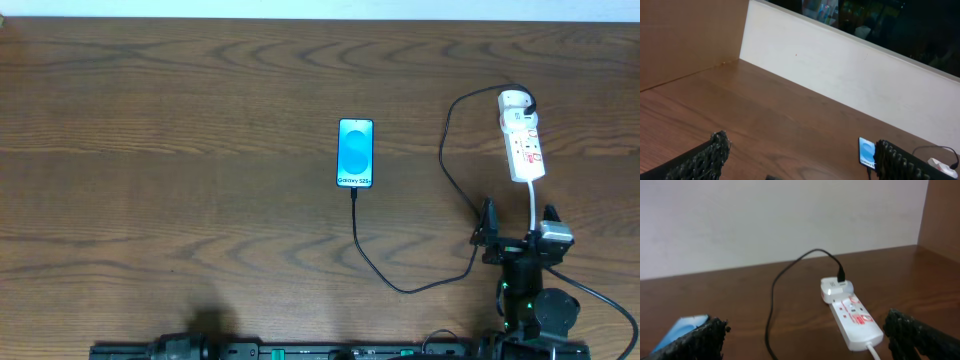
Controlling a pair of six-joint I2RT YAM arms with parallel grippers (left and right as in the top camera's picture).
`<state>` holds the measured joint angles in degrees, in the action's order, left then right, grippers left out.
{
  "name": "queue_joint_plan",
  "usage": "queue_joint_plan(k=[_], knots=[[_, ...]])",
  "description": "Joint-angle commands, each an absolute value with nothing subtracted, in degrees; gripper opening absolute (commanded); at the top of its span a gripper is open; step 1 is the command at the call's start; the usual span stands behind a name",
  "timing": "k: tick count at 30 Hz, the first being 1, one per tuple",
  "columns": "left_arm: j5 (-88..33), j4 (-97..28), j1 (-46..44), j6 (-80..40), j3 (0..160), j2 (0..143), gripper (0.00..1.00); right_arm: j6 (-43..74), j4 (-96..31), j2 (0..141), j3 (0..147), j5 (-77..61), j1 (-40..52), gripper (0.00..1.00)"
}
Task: Plug charger to phone and switch on socket
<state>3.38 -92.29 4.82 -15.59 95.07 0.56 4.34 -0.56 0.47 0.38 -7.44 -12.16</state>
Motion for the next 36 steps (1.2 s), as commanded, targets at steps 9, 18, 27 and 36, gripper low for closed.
queue_joint_plan(k=[9, 18, 27, 36], knots=[[3.9, -96.8, 5.1, -15.1, 95.0, 0.2, 0.95, -0.9, -3.7, 0.3, 0.3, -6.7, -12.3, 0.99], [3.9, -96.8, 5.1, -15.1, 95.0, 0.2, 0.95, -0.9, -3.7, 0.3, 0.3, -6.7, -12.3, 0.99], [3.9, -96.8, 5.1, -15.1, 95.0, 0.2, 0.95, -0.9, -3.7, 0.3, 0.3, -6.7, -12.3, 0.99], [3.9, -96.8, 5.1, -15.1, 95.0, 0.2, 0.95, -0.9, -3.7, 0.3, 0.3, -6.7, -12.3, 0.99]])
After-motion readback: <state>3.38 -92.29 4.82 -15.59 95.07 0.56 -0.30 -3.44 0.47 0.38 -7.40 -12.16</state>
